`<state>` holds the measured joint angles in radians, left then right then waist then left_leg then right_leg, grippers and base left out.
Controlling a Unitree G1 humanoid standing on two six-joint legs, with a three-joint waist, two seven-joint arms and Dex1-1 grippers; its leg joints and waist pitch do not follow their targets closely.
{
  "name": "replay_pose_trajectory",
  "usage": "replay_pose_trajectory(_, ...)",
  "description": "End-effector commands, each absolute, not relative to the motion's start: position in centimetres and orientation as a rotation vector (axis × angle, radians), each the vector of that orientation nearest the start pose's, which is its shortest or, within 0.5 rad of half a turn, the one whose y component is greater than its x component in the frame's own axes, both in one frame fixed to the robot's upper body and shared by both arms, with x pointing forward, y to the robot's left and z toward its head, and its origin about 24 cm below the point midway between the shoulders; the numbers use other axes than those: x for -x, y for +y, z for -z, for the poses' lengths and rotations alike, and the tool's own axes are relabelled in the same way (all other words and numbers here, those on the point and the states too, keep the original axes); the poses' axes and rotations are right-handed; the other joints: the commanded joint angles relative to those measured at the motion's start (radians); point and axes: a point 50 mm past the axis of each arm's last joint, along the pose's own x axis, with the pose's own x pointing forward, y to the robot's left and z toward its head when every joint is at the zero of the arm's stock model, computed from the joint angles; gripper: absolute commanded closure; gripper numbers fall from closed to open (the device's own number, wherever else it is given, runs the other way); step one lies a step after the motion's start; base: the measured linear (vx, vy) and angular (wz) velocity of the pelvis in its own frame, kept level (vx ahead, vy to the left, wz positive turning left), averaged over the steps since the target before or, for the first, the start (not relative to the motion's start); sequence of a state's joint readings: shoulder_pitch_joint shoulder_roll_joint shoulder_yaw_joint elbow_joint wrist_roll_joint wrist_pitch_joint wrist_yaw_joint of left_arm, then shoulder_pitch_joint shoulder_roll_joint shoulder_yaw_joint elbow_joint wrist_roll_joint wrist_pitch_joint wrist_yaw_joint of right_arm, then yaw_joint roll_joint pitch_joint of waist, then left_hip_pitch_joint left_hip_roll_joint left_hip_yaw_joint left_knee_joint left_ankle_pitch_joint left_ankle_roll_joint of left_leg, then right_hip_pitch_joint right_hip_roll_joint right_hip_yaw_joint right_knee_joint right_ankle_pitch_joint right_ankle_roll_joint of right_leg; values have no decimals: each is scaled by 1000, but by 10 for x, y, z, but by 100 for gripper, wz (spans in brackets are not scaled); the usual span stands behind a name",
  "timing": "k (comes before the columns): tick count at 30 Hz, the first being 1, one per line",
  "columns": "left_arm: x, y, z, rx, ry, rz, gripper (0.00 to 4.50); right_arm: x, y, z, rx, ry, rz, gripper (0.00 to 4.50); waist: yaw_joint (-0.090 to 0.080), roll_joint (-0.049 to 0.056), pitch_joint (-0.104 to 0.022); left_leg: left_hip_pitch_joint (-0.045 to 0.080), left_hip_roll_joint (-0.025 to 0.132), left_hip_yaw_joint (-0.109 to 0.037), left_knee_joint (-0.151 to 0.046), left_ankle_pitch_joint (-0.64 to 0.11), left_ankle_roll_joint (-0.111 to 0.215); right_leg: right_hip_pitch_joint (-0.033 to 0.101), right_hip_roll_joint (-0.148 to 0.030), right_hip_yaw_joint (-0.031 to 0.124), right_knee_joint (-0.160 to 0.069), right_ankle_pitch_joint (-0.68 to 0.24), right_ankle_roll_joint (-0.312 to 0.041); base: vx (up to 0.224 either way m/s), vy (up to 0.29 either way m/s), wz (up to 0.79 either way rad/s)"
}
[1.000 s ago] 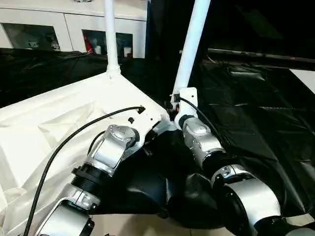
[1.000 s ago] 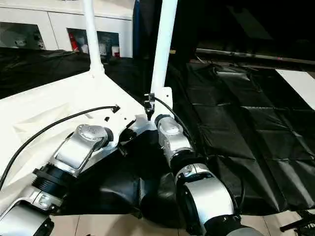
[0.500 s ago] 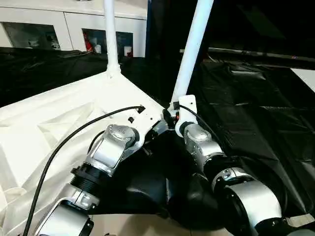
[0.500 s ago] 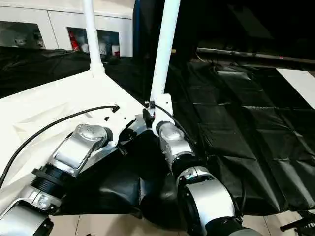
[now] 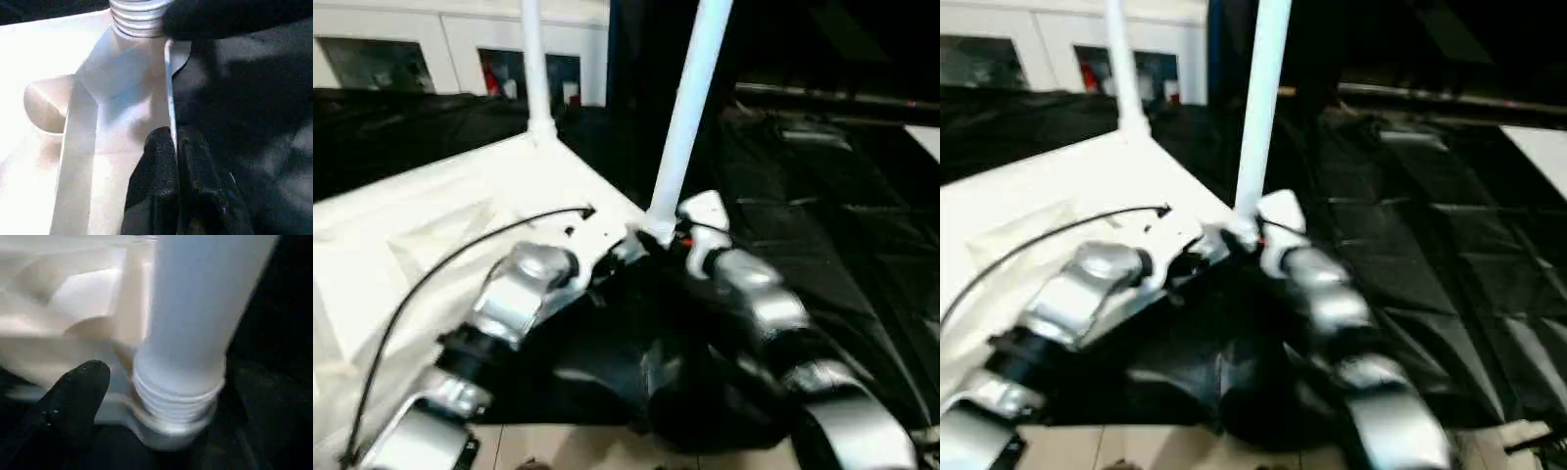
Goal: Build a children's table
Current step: Insert table leg to table base
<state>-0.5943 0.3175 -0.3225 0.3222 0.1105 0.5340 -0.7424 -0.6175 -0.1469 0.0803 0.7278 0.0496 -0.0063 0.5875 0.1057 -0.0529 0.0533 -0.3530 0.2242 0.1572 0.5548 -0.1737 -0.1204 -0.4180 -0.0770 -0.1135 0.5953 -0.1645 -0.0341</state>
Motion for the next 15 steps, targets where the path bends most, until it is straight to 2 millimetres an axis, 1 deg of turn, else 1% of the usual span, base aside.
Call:
replay_pose_trajectory(1,-327,113,-71,-526,481,914,450,-343,-111,-61,164,153,-805,3,4,12,-67,-4,6,13,-53,-138,47,75,-62,60,-56,-129,-160,0,0,0)
replay_pose_trajectory(3,-326,120,-69,-542,507,942,450,-336,-116,-64,193,152,-868,3,9,14,-65,-1,7,13,-53,-159,46,73,-62,60,-62,-172,-155,0,0,0)
replay_pose_trajectory(4,-326,120,-69,-542,507,942,450,-336,-116,-64,193,152,-868,3,9,13,-65,-1,7,13,-53,-162,45,73,-63,60,-63,-178,-153,0,0,0)
replay_pose_trajectory(6,-322,126,-71,-561,500,1027,450,-329,-126,-67,204,162,-918,3,13,13,-64,1,7,13,-54,-168,44,73,-62,60,-65,-192,-151,0,0,0)
replay_pose_trajectory(7,-322,126,-71,-561,500,1027,450,-329,-126,-67,204,162,-918,3,13,12,-65,1,7,13,-53,-166,44,73,-62,62,-62,-186,-149,0,0,0)
replay_pose_trajectory(8,-320,127,-72,-565,492,1064,450,-326,-129,-68,206,170,-935,3,14,12,-65,0,6,13,-53,-160,42,74,-61,61,-62,-180,-151,0,0,0)
replay_pose_trajectory(9,-317,129,-74,-571,478,1118,450,-323,-132,-69,210,178,-954,3,15,12,-67,1,7,13,-52,-153,42,74,-62,61,-59,-168,-153,0,0,0)
replay_pose_trajectory(10,-312,129,-76,-573,461,1197,450,-319,-135,-70,217,191,-978,3,16,11,-67,-1,6,12,-51,-143,48,76,-61,61,-57,-152,-155,0,0,0)
replay_pose_trajectory(12,-304,131,-78,-570,452,1289,450,-314,-139,-69,229,209,-1012,3,18,13,-68,2,9,13,-52,-142,48,74,-62,62,-55,-139,-162,0,0,0)
replay_pose_trajectory(13,-300,131,-80,-560,457,1333,450,-310,-141,-69,246,222,-1037,3,20,13,-68,5,9,14,-50,-144,46,71,-61,62,-53,-131,-174,0,0,0)
replay_pose_trajectory(14,-299,132,-81,-558,457,1345,450,-308,-142,-70,255,230,-1050,3,24,13,-66,6,10,16,-50,-147,46,70,-61,63,-52,-126,-178,0,0,0)
replay_pose_trajectory(15,-298,133,-81,-559,455,1351,450,-305,-143,-70,258,240,-1070,3,31,14,-64,8,10,17,-51,-160,46,69,-59,63,-55,-141,-175,0,0,0)
